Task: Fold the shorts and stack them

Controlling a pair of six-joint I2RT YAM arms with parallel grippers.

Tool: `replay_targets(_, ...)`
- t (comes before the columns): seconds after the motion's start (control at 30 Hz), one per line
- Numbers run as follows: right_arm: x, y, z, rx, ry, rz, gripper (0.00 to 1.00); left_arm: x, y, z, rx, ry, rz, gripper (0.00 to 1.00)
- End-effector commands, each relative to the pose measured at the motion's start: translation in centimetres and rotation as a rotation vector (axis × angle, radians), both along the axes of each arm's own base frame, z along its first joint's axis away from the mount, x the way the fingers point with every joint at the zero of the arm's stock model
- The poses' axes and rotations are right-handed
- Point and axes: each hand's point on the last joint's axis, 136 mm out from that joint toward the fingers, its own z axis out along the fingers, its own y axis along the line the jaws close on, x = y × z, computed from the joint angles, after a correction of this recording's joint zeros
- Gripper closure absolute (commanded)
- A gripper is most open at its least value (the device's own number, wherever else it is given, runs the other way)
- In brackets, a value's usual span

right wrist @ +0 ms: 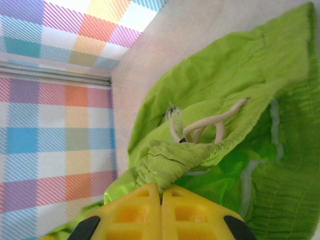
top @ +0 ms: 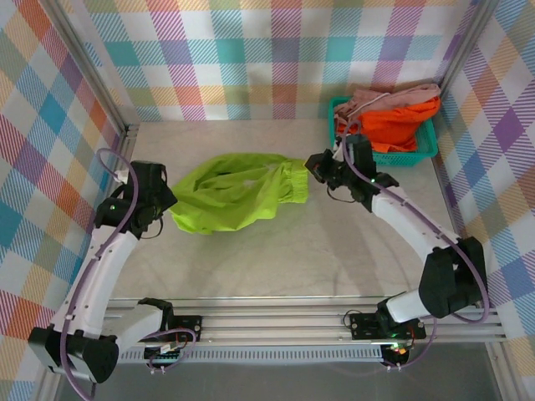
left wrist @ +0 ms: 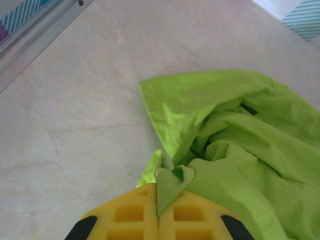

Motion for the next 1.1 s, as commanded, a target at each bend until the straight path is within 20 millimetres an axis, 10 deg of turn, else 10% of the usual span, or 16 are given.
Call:
replay_targets(0.0, -3.5, -2.7, -6.1, -0.229, 0.181, 0.068, 0.97, -1.4, 0.0, -0.1, -0.001, 0.026, -0.030, 1.00)
replay_targets(0.23, -5.4, -4.0, -9.1, -0.269, 0.267, 0.089, 0.96, -2.8, -0.7, -4.1, -0.036, 0.097, -0.069, 1.00)
replay_targets(0.4, -8.4, -3.3, -10.7, -0.232, 0.337, 0.193, 0.59, -3.1, -1.4, -6.4, -0.077, 0.129, -0.082, 1.00)
replay_targets(0.53, -11.4, -4.6, -12.0, -0.244, 0.387, 0.169, 0.48, -3.4, -1.8, -8.3, -0.099, 0.173, -0.083, 1.00)
replay_targets(0.8, -16.4, -5.8, -14.7, -0.153, 0.491, 0.083, 0.49, -3.6, -2.0, -9.7, -0.117, 0.193, -0.079, 1.00)
replay_targets(1.07, -15.9, -5.0, -16.6, -0.071, 0.505, 0.040, 0.57, -3.3, -2.2, -9.9, -0.131, 0.191, -0.081, 1.00)
